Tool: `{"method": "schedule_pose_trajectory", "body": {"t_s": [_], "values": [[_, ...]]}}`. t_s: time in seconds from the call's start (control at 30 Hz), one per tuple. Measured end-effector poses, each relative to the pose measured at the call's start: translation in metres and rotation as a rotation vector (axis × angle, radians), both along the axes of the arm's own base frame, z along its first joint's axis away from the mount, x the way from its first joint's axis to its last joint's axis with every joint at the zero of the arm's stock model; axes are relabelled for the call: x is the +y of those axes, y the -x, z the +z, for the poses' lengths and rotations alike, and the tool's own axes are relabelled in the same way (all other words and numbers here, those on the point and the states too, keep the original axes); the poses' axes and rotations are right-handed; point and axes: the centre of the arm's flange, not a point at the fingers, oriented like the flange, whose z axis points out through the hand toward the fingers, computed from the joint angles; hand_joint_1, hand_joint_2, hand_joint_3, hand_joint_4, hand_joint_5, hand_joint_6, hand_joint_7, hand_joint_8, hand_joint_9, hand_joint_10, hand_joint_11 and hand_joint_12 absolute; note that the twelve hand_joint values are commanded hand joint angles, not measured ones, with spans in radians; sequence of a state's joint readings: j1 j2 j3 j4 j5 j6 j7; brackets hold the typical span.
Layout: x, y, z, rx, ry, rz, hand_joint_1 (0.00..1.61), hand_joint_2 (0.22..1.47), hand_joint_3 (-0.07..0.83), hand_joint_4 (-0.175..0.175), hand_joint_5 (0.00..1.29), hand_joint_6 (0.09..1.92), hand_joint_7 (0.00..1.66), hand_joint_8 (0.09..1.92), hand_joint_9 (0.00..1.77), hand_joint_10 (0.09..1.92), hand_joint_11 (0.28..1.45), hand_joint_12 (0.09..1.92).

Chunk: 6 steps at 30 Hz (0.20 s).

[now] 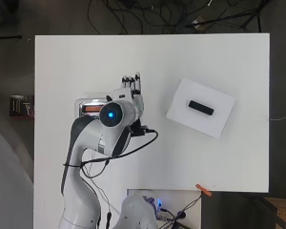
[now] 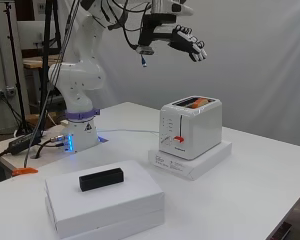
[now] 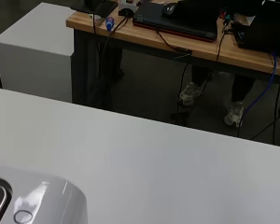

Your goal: Teleoperate dual arm-hand system to toast a bread

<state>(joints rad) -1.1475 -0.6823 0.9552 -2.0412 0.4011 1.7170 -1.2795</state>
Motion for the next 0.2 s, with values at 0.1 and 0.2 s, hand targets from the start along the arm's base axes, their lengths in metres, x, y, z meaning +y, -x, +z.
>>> {"method": "schedule_pose_trajectory", "body": {"t_s": [0.1, 0.2], "values": [[0.008, 0.003, -0.002, 0.034, 0.019, 0.008, 0.0, 1.12, 0.003, -0.051, 0.54, 0.09, 0.6, 0.09, 0.67, 0.09, 0.41, 0.09], [0.017, 0.001, -0.004, 0.041, 0.064, -0.002, 0.0, 1.14, 0.004, -0.043, 0.61, 0.09, 0.64, 0.09, 0.68, 0.09, 0.41, 0.09]]}}
